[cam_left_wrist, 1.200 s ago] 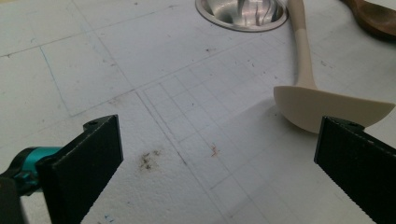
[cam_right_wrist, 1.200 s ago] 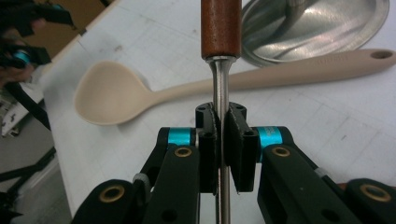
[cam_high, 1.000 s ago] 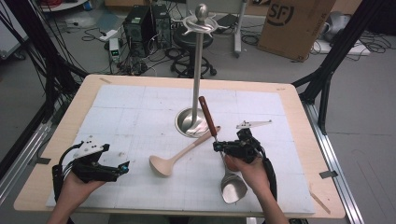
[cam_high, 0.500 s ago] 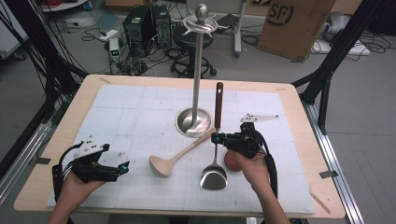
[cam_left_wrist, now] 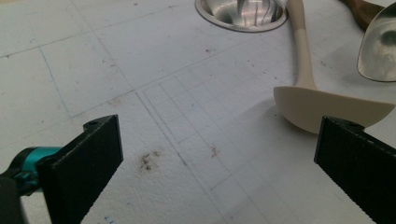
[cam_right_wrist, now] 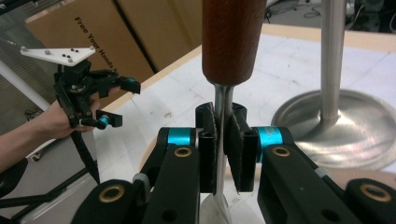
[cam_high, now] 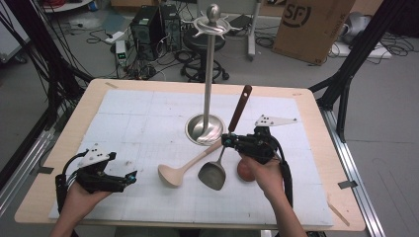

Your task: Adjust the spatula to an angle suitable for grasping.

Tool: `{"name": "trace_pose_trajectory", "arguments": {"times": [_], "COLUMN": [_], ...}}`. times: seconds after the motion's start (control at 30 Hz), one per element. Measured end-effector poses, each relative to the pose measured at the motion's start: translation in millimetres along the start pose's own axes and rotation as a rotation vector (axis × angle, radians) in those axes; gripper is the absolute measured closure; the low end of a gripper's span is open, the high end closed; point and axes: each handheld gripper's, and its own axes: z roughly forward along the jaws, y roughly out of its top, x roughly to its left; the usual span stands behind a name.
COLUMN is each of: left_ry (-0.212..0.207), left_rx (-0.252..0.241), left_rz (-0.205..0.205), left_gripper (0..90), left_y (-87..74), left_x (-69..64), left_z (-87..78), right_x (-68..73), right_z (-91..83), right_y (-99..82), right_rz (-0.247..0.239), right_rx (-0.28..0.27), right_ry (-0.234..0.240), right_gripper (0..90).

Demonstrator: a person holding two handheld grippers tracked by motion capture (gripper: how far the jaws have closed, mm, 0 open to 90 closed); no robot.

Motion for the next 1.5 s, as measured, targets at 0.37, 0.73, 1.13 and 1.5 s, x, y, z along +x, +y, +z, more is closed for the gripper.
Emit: {"name": "trace_pose_trajectory", "arguments": {"times": [0.37, 0.73, 1.13, 1.5], "left_ry": [0.004, 0.004, 0.009, 0.009], "left_rx": [-0.003, -0.001, 0.000, -0.003], "left_rz": [-0.002, -0.004, -0.009, -0.009], "left_gripper": [1.6, 1.6, 1.6, 1.6], "left_y": [-0.3, -1.6, -3.5, -3.7], "left_x": [1.4, 3.1, 4.8, 5.4], "left_z": [-1.2, -1.5, -2.2, -2.9], "right_x": [7.1, 8.4, 10.2, 14.4], "right_z": [8.3, 12.5, 19.3, 27.1], "right_y": [18.0, 30.2, 44.5, 60.9], "right_rz": [-0.070, -0.117, -0.143, -0.168], "right_rx": [0.004, 0.016, 0.024, 0.030], "right_ry": [0.007, 0.010, 0.025, 0.024], "right_gripper": [83.4, 83.4, 83.4, 83.4]}}
